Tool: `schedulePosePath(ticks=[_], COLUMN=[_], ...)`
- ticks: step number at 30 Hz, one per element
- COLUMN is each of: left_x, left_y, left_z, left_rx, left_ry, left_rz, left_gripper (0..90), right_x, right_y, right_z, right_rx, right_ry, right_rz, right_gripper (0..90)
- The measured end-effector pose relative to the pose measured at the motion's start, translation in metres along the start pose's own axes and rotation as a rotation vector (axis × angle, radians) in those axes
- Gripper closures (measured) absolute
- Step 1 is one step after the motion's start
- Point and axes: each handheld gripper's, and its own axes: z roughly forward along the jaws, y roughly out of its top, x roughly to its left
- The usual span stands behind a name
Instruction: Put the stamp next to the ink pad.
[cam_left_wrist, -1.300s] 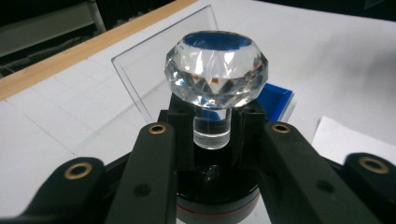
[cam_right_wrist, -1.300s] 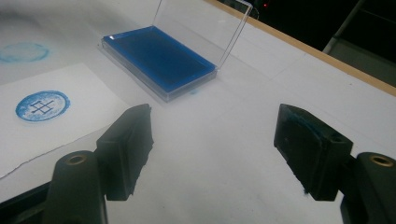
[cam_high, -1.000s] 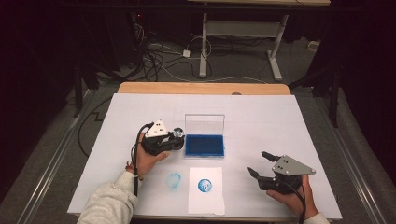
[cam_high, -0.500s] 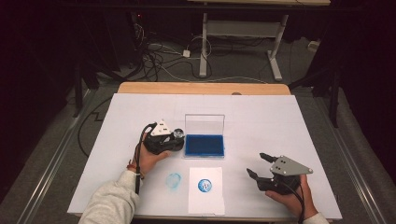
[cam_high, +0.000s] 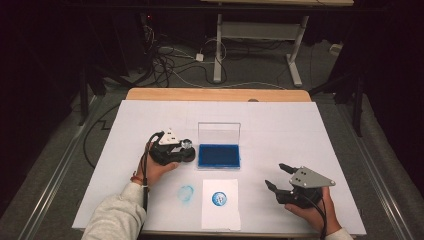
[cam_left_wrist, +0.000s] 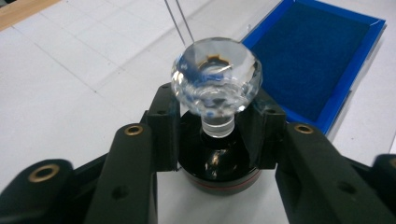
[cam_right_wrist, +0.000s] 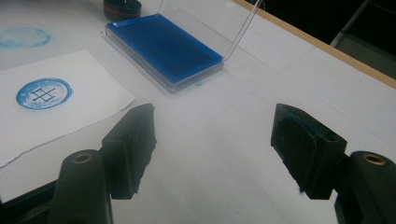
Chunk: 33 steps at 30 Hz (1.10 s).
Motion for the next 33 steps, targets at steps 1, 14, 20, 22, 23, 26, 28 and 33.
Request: schedulePosePath(ticks=[1, 14, 20, 22, 23, 26, 28, 33], left_x=[-0.0004, -0.0052, -0.0063, -0.0065, -0.0064, -0.0068, -0.0069, -0.0082], left_y=[0.0003, 0.0035, 0.0042, 0.0043, 0.0045, 0.0051, 0.0051, 0.0062], left_z=[-0.0003, -0.0017, -0.0025, -0.0033, -0.004, -0.0059, -0.0064, -0.0089], left_rx=[0.004, 0.028, 0.021, 0.011, 0.003, -0.01, -0.014, -0.032], left_ry=[0.001, 0.072, 0.111, 0.111, 0.11, 0.123, 0.124, 0.134], left_rz=[0.0, 0.03, 0.036, 0.037, 0.038, 0.038, 0.036, 0.039], left_gripper=[55.9, 36.5, 28.3, 25.4, 23.9, 19.2, 16.7, 15.7], right_x=[0.0, 0.0012, 0.0019, 0.0019, 0.0019, 0.0018, 0.0018, 0.0018], right_y=[0.0002, 0.0008, 0.0012, 0.0014, 0.0014, 0.0012, 0.0011, 0.0013], right_z=[-0.0003, -0.0001, -0.0003, -0.0006, -0.0007, -0.0004, -0.0003, -0.0006], right_rx=[0.0, 0.006, 0.003, 0.002, 0.001, 0.001, 0.001, 0.0], right_ry=[-0.005, -0.008, -0.009, -0.011, -0.011, -0.009, -0.006, -0.007], right_rz=[0.0, -0.009, -0.011, -0.012, -0.012, -0.013, -0.013, -0.012], right_gripper=[31.0, 31.8, 31.7, 31.7, 31.6, 31.6, 31.5, 31.3])
